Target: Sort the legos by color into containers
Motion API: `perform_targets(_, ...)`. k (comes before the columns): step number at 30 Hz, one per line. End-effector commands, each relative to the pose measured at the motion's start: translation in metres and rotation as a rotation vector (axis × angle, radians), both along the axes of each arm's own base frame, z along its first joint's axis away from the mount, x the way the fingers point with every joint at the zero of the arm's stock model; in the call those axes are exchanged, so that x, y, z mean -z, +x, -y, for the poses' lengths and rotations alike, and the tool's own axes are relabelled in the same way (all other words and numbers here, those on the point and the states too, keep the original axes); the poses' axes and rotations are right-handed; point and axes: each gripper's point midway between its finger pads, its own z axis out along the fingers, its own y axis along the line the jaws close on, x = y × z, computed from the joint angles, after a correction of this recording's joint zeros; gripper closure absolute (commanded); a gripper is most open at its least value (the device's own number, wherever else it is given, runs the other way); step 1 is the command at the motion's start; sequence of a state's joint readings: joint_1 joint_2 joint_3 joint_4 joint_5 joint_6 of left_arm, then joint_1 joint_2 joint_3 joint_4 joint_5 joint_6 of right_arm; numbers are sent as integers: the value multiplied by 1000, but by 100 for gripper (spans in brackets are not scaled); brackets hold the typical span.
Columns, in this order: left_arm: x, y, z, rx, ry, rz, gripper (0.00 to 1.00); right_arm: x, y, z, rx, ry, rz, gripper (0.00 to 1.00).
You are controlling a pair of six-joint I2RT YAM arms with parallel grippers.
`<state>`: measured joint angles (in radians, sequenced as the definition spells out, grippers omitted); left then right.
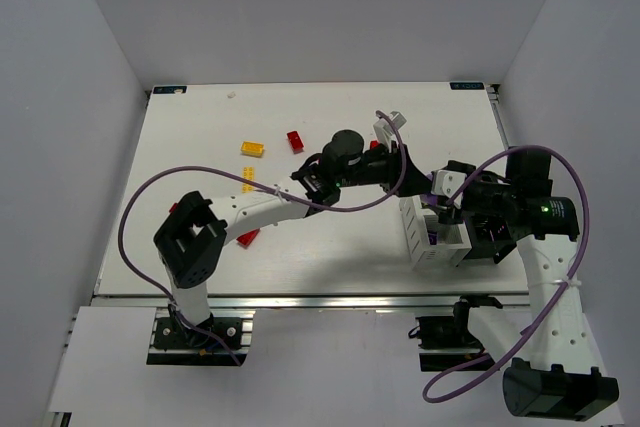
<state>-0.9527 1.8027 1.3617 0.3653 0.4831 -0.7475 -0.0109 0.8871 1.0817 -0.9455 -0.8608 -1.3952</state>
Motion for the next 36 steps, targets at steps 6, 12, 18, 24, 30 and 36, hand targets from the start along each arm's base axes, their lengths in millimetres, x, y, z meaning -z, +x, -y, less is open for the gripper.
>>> perform_targets(6, -4, -8, 4, 50, 12, 35, 100, -6, -3, -8, -10, 55, -13, 42)
perform_targets(12, -6, 1, -6, 14, 18, 51, 100, -8, 3, -5, 37, 68, -24, 11)
perform_targets(18, -12, 13, -21, -47, 42, 99, 100, -1, 7, 1, 84, 59, -35, 11)
perform_targets(24, -23, 35, -51, -149, 51, 140, 100, 9, 14, 10, 184, 70, -66, 11)
perform_targets(30, -24, 44, -76, -172, 55, 178, 100, -15, 19, -1, 250, 269, -151, 11)
perform_targets(36, -29, 27, -98, -77, 23, 270, 100, -49, 9, -34, 177, 556, -489, 11)
